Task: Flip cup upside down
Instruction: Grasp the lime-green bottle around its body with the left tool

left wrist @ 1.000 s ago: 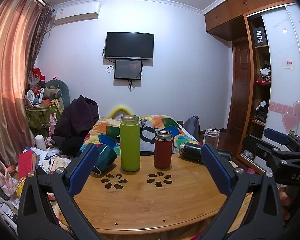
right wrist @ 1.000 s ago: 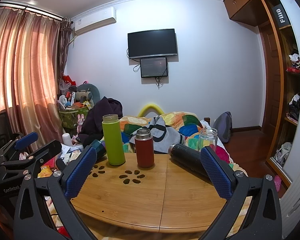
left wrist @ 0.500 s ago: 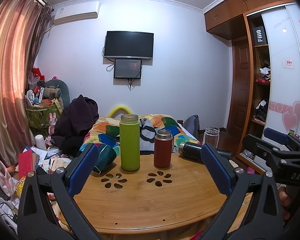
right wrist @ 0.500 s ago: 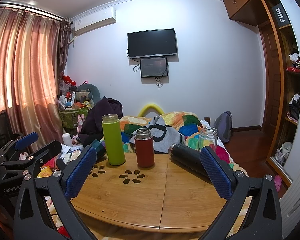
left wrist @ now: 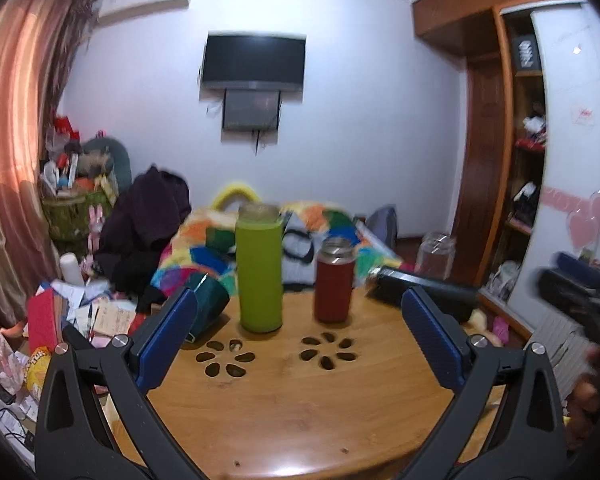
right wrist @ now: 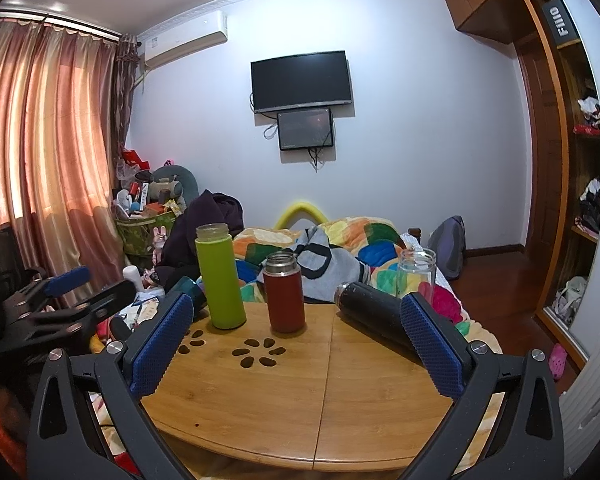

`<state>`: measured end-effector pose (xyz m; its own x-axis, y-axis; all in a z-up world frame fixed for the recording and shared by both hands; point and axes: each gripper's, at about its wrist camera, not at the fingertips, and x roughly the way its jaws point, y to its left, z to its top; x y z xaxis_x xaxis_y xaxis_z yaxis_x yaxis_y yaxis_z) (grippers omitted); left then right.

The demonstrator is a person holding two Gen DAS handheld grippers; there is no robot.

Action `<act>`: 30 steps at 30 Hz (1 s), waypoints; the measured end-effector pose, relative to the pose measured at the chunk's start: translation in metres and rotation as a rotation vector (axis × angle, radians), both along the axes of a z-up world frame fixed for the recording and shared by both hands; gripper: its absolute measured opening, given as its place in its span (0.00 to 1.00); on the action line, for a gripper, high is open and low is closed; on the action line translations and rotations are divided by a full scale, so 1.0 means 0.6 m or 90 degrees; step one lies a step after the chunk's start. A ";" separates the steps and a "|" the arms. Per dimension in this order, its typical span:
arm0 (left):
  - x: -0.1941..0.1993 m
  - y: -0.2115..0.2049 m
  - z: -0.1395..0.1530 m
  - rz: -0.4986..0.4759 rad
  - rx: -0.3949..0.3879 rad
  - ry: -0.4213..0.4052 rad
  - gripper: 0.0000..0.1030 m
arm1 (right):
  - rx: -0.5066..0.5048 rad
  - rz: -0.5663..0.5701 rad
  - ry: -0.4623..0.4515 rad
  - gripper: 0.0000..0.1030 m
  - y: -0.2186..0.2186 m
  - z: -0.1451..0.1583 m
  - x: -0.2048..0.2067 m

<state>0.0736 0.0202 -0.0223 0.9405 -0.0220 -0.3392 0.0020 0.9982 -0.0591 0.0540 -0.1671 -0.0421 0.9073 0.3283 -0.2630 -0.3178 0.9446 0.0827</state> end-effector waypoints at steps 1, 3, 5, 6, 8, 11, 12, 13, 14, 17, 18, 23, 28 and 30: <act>0.027 0.007 -0.007 0.000 -0.002 0.022 1.00 | 0.002 -0.002 0.005 1.00 -0.004 -0.003 0.004; 0.091 0.024 -0.025 -0.002 -0.009 0.070 1.00 | 0.005 -0.008 0.016 1.00 -0.011 -0.011 0.011; 0.154 0.037 -0.044 0.016 -0.006 0.108 1.00 | 0.007 -0.014 0.028 1.00 -0.022 -0.018 0.027; 0.174 0.040 -0.050 0.021 -0.003 0.114 1.00 | 0.007 -0.018 0.034 1.00 -0.028 -0.022 0.034; 0.216 0.044 -0.061 0.027 0.007 0.118 1.00 | 0.008 -0.025 0.047 1.00 -0.038 -0.030 0.047; 0.276 0.048 -0.075 0.037 0.019 0.133 1.00 | 0.011 -0.035 0.067 1.00 -0.053 -0.042 0.067; 0.291 0.049 -0.079 0.040 0.020 0.140 1.00 | 0.013 -0.037 0.073 1.00 -0.057 -0.047 0.073; 0.308 0.051 -0.085 0.044 0.020 0.147 1.00 | 0.015 -0.038 0.080 1.00 -0.061 -0.051 0.078; 0.321 0.053 -0.088 0.046 0.019 0.152 1.00 | 0.018 -0.039 0.085 1.00 -0.066 -0.056 0.083; 0.347 0.063 -0.098 0.050 0.001 0.167 0.80 | 0.020 -0.041 0.097 1.00 -0.075 -0.067 0.093; 0.355 0.067 -0.102 0.048 -0.009 0.179 0.65 | 0.020 -0.042 0.100 1.00 -0.077 -0.070 0.096; 0.361 0.068 -0.106 0.036 -0.015 0.186 0.62 | 0.024 -0.037 0.109 1.00 -0.077 -0.076 0.101; 0.326 0.047 -0.099 -0.024 -0.001 0.196 0.62 | 0.022 -0.035 0.103 1.00 -0.073 -0.070 0.102; 0.304 0.033 -0.094 -0.047 0.020 0.196 0.62 | 0.020 -0.035 0.097 1.00 -0.070 -0.068 0.098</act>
